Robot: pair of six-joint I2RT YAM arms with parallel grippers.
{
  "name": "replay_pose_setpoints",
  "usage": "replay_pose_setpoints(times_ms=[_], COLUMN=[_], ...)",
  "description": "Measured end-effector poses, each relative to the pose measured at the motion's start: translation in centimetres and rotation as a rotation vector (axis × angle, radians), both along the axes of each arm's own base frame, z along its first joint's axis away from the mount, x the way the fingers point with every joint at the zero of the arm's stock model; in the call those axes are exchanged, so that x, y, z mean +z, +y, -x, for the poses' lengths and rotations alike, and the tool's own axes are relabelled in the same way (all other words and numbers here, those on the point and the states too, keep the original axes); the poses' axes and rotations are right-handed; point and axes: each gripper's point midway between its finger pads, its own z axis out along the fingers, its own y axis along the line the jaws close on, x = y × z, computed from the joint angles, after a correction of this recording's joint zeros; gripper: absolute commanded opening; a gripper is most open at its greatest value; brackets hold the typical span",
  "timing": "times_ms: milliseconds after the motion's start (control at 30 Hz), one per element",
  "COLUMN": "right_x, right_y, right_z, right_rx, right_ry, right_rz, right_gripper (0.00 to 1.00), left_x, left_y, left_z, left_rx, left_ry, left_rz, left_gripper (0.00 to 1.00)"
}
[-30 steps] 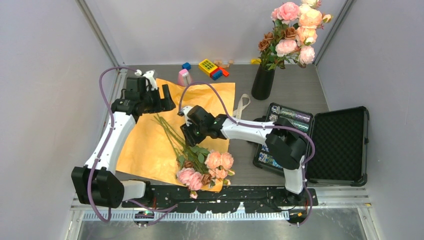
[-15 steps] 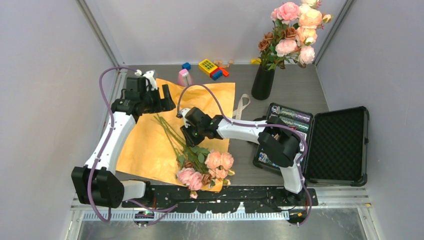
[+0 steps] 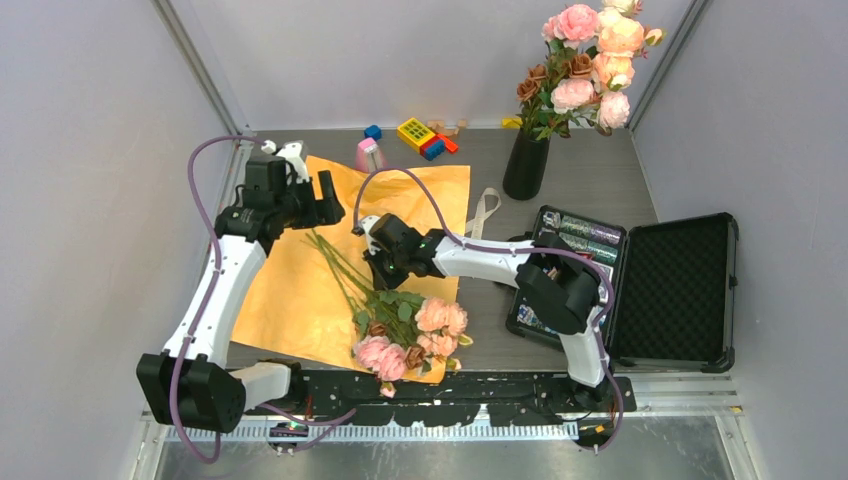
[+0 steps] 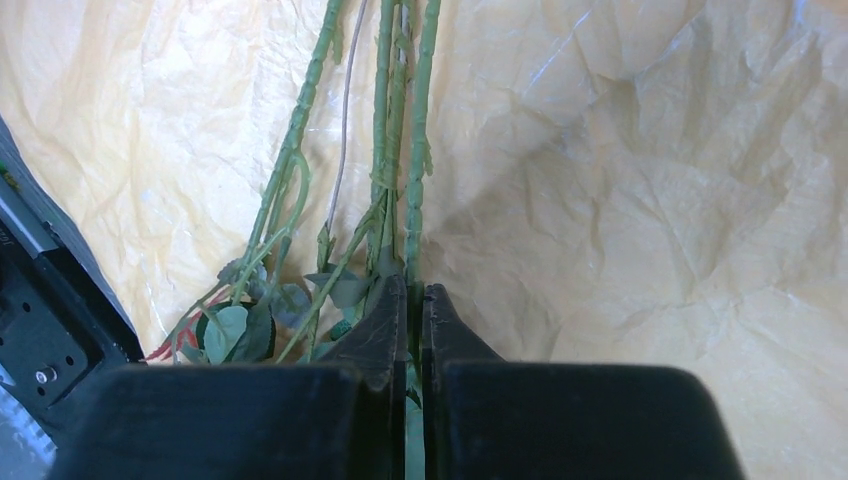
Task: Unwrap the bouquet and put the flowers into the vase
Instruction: Pick up the fake flower from the wrapping paper.
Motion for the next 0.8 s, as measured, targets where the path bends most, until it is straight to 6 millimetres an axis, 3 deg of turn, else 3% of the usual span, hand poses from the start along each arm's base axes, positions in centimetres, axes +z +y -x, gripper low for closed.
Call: replay_pose_setpoints(times_ms=[167,467,633,800], right_x=[1.1,8.4,11.1,11.7], right_y=[-1.2,-4.6,-8.0,-12.5], right_z=[-0.1,-0.5,-0.8,-2.0], right_rx=[-0.004,-0.019,-0.048,-0.110], right_ry=[-0.033,-0.164,-0.188,-0.118], right_rz=[0.034,0.040,0.071,0.108], right_gripper=[0.00,0.00,0.00,0.00], left_x=[0.0,0.2,0.2,0.0], left_y=[-0.1,-2.0,-4.5,-8.3], left_z=[0.1,0.6,1.8,4.4], left_rx=[-0.007,-0.113,-0.244,-0.440], left_ry=[0.001,-0.017,-0.038,-0.076], left_rz=[0.000,0.007,-0.013,-0.058], left_gripper=[0.82,0.82,0.82,0.82])
